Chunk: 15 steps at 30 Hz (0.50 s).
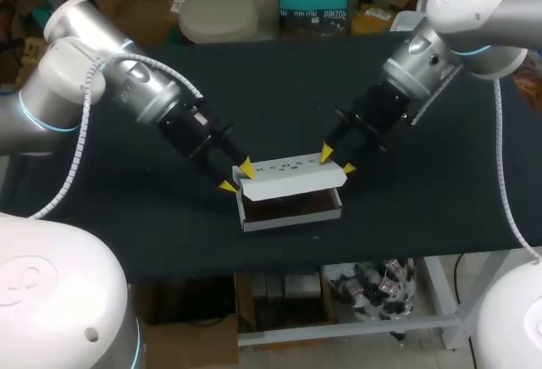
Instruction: Assemble the packaging by folding the flat box into shape, placing the metal phone stand inside, and closing the box properly
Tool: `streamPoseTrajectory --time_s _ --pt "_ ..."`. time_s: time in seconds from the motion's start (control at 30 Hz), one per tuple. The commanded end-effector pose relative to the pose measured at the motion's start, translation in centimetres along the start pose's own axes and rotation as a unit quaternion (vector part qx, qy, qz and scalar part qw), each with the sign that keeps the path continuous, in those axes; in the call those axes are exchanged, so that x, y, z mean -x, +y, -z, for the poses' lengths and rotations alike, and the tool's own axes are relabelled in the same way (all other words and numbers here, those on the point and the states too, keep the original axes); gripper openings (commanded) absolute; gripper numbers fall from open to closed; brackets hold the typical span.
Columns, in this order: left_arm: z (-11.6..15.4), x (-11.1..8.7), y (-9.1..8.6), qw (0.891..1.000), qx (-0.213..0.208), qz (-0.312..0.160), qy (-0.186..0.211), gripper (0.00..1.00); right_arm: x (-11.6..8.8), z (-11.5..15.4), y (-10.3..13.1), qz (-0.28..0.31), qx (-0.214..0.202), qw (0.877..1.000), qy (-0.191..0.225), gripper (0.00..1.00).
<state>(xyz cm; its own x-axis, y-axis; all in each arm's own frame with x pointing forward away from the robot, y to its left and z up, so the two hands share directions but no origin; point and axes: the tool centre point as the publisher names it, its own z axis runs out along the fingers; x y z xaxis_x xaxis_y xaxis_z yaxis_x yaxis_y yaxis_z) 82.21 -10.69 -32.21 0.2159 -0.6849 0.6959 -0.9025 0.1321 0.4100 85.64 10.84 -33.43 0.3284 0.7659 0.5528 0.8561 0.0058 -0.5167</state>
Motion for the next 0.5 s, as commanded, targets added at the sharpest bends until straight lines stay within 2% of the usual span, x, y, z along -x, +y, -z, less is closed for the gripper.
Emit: streamPoseTrajectory --time_s 0.03,0.5 --pt "0.1 -0.15 -0.55 1.0 0.012 0.003 0.002 0.41 -0.45 0.06 0.28 -0.004 -0.008 1.0 -0.001 0.48" --pt "0.47 -0.42 -0.85 0.999 0.044 0.024 0.011 0.42 -0.56 0.36 0.49 -0.022 -0.035 0.999 0.006 0.49"
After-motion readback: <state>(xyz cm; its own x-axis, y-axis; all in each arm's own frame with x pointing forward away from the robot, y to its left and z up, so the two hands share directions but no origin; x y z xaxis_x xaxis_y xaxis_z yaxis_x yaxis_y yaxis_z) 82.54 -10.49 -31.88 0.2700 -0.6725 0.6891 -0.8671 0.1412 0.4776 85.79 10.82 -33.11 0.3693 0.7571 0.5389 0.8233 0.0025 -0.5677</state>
